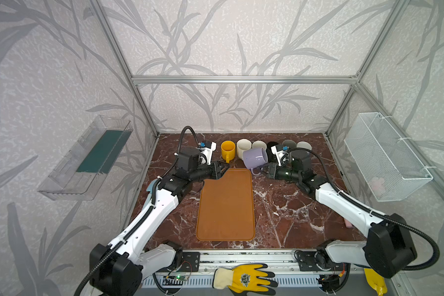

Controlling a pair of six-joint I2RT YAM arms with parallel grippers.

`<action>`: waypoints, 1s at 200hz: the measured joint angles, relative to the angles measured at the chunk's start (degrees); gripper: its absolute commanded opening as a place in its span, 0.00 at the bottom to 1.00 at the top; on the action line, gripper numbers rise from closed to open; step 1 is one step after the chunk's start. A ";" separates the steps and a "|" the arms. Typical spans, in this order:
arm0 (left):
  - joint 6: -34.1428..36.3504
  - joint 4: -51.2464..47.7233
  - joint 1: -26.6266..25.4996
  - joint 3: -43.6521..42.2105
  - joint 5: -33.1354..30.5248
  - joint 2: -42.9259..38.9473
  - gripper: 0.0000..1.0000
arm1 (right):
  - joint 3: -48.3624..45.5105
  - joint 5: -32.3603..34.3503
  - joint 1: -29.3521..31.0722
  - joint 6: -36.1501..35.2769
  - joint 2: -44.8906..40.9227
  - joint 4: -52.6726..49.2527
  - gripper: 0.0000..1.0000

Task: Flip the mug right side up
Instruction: 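Close the left gripper on the lavender mug's rim while the right gripper holds it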

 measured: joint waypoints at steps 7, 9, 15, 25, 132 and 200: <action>-0.81 1.70 0.39 -0.63 1.29 -0.09 0.34 | 0.00 -0.52 0.00 0.57 0.00 1.05 0.00; -1.11 2.25 0.50 -0.83 1.64 -0.09 0.34 | 0.00 -0.70 0.00 0.68 0.00 1.38 0.00; -1.90 3.78 0.81 -1.36 2.80 -0.09 0.34 | 0.00 -1.18 0.00 1.07 0.00 2.25 0.00; -3.04 6.05 1.22 -2.14 4.50 -0.04 0.34 | 0.00 -1.99 0.00 1.88 0.00 3.91 0.00; -11.98 24.09 1.40 -5.16 18.10 4.66 0.35 | 0.02 -9.03 0.00 7.76 0.04 18.36 0.00; -18.62 36.17 -0.24 -6.34 23.37 9.70 0.36 | 0.31 -11.56 0.68 10.56 1.20 25.11 0.00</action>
